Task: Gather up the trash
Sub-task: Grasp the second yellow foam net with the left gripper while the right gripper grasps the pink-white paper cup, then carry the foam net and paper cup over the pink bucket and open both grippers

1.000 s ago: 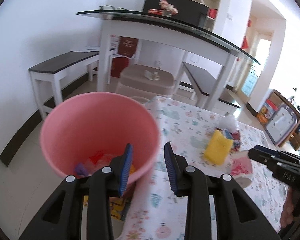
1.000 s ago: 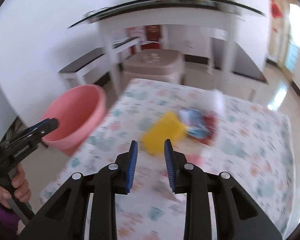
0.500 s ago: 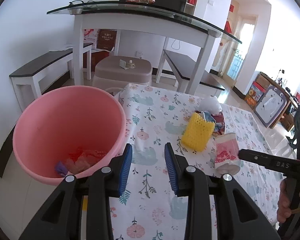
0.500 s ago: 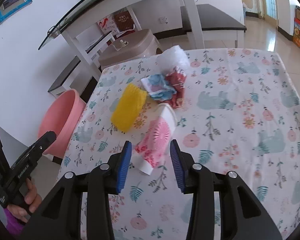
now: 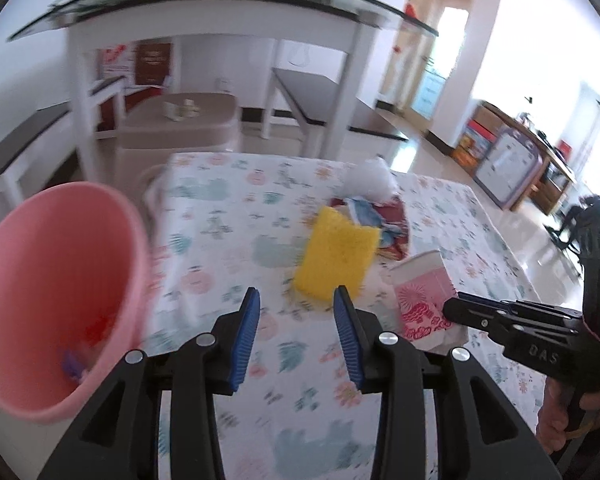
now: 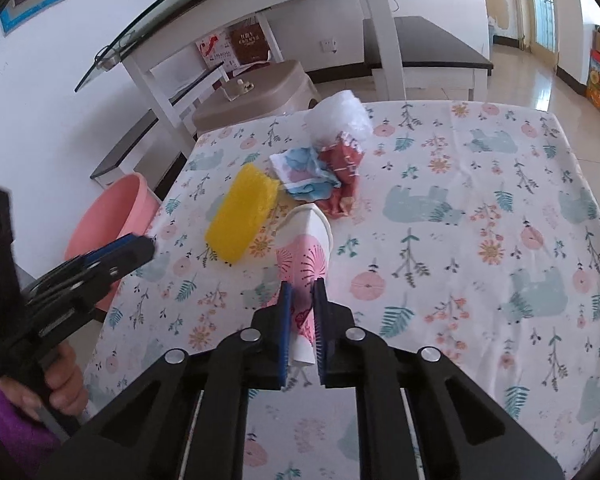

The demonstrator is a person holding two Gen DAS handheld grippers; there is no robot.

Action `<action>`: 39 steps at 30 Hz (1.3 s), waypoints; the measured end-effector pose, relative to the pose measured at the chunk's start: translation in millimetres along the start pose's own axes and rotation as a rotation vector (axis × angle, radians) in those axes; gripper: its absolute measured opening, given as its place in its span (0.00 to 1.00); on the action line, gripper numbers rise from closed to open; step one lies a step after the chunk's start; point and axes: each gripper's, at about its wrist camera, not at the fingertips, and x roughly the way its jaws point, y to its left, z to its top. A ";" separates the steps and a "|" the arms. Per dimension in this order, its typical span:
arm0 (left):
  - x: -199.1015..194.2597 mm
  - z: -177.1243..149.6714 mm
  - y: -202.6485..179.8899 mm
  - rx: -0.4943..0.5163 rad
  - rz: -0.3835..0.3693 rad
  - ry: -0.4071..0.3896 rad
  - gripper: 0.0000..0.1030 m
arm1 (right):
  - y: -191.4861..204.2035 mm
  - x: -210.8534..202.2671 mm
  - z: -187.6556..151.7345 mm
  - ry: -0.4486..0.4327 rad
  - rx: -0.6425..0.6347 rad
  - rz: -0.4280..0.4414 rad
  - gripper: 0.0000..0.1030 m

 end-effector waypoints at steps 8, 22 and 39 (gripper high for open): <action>48.8 18.4 -10.7 0.047 0.035 0.064 0.37 | -20.8 -25.7 -0.6 -0.085 0.002 -0.012 0.10; 66.4 11.5 -18.0 0.010 0.019 0.075 0.12 | -40.8 -29.1 -2.9 -0.100 0.044 -0.007 0.10; -19.9 2.2 -20.8 -0.028 0.086 -0.106 0.09 | -13.8 -37.5 -5.5 -0.123 -0.017 0.009 0.10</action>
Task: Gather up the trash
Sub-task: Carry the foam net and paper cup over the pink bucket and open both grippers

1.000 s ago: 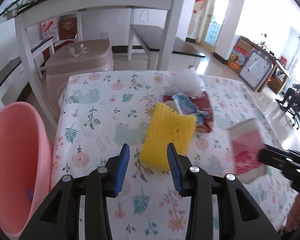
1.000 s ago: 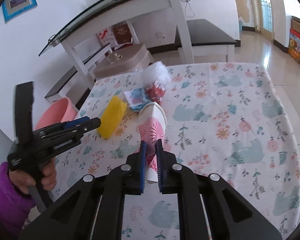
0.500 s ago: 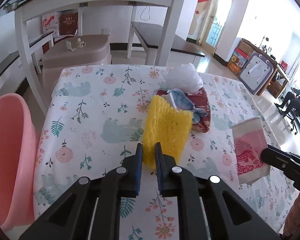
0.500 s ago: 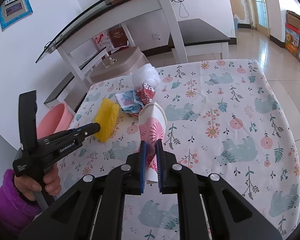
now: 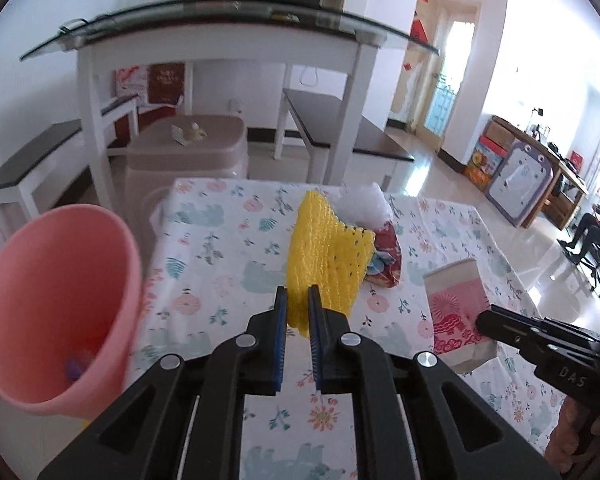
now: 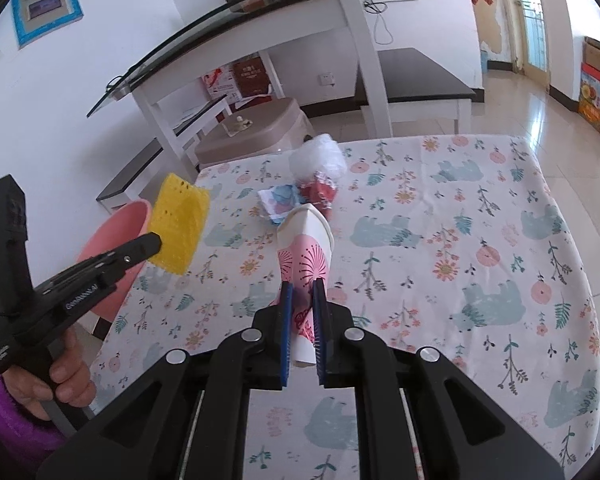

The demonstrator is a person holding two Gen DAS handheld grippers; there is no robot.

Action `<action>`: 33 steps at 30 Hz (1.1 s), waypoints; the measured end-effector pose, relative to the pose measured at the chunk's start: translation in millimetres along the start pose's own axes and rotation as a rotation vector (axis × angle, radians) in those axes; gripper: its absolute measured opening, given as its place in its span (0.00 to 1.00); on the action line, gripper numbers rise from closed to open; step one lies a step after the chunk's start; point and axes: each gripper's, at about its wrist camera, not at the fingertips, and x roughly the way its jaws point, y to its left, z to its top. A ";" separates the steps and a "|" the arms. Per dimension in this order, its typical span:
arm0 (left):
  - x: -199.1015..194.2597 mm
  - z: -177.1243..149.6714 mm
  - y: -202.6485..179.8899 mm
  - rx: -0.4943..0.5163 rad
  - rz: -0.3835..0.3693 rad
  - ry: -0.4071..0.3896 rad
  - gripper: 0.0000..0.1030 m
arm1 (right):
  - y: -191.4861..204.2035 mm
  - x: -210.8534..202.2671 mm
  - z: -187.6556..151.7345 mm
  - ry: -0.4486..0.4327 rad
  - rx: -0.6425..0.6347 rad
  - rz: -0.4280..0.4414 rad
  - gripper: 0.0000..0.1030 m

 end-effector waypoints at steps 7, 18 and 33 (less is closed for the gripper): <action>-32.9 -0.7 17.9 -0.039 0.092 -0.064 0.09 | 31.6 1.7 9.6 -0.016 -0.084 0.037 0.10; -73.9 -14.8 81.4 -0.165 0.271 -0.116 0.09 | 117.6 26.6 37.5 -0.036 -0.264 0.172 0.10; -91.0 -37.1 147.6 -0.303 0.406 -0.104 0.09 | 215.2 78.0 47.1 0.034 -0.411 0.272 0.10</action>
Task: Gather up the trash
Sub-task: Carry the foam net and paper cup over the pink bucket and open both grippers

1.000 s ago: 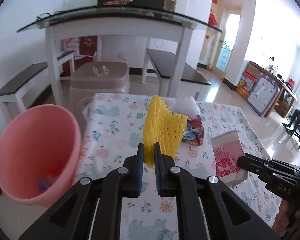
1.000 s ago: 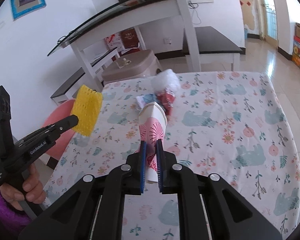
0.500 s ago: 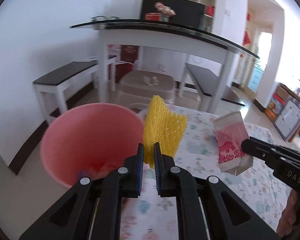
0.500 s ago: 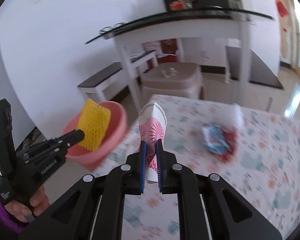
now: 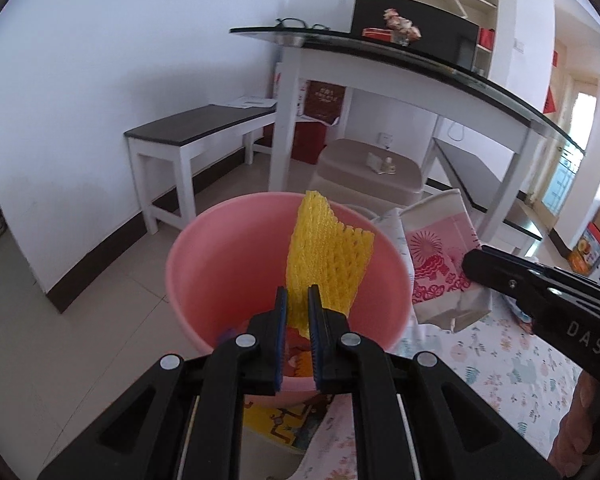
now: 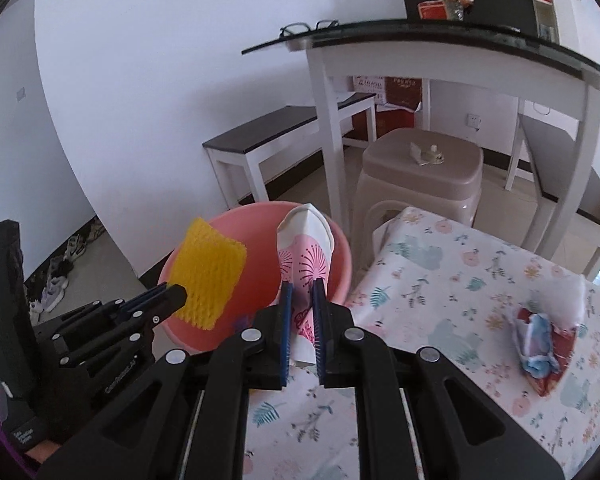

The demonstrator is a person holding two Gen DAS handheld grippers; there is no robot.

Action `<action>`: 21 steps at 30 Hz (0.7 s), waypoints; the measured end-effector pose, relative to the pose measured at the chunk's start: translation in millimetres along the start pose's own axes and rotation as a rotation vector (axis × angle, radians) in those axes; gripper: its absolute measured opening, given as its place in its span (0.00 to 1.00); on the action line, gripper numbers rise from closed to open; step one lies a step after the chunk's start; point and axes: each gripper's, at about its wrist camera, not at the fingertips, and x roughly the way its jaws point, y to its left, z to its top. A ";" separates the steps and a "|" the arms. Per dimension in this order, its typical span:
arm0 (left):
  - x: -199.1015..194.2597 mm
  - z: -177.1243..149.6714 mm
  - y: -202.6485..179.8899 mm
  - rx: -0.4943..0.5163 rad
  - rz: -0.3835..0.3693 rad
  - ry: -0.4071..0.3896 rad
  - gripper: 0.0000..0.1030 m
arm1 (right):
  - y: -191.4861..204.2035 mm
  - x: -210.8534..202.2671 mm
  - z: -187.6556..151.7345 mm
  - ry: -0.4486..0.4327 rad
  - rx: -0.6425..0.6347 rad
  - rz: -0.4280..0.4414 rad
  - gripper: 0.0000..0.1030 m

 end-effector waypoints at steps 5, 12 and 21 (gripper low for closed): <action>5.7 -2.4 14.0 -0.032 0.007 0.011 0.09 | 9.8 19.5 6.0 0.016 -0.002 0.035 0.10; 13.8 -4.7 20.5 -0.043 0.025 0.026 0.09 | 17.3 43.6 6.7 0.040 0.001 0.053 0.10; 22.5 -5.6 19.4 -0.032 0.048 0.043 0.09 | 17.0 51.5 -0.7 0.039 0.000 0.045 0.10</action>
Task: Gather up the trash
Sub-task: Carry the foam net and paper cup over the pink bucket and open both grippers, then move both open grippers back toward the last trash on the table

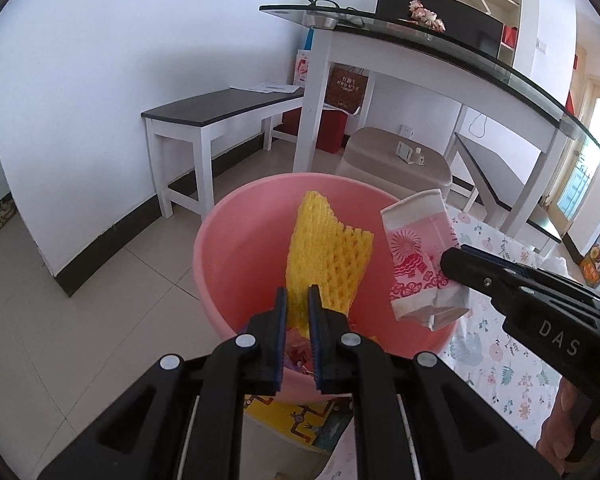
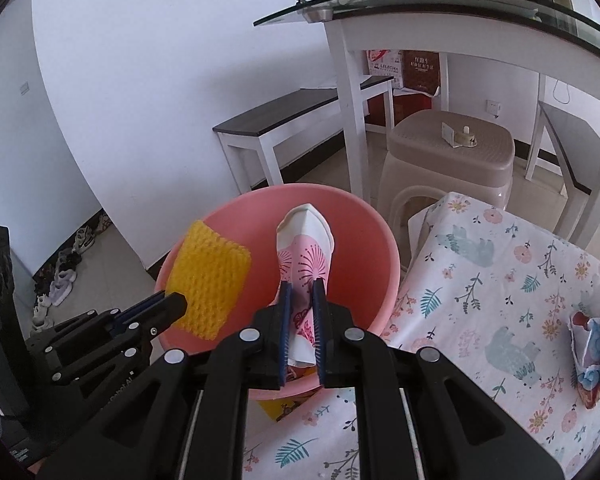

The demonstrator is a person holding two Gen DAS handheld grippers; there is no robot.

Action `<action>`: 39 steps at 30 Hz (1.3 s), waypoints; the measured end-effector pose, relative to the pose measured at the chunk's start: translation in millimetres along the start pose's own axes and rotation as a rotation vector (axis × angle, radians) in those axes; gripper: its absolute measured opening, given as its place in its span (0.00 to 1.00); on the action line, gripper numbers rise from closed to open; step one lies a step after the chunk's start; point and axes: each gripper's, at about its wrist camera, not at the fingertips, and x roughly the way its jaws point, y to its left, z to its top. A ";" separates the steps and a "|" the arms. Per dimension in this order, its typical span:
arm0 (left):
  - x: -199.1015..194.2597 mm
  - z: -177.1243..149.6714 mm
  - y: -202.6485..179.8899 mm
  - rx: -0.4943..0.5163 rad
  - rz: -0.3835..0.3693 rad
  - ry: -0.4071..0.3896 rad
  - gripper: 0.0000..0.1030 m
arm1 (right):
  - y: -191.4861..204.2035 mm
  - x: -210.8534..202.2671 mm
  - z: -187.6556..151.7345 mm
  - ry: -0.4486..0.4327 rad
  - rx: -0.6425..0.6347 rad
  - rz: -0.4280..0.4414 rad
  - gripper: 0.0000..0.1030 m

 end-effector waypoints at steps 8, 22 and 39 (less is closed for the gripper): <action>0.7 2.2 0.4 -0.003 0.002 -0.008 0.10 | 0.3 -1.2 2.7 -0.009 0.012 0.020 0.10; -3.8 3.5 4.4 -0.022 -0.002 -0.019 0.27 | -1.5 0.2 3.5 0.015 0.012 0.010 0.11; -14.3 6.6 -4.4 -0.004 -0.009 -0.026 0.32 | -3.1 -18.5 -9.3 0.014 0.001 -0.003 0.29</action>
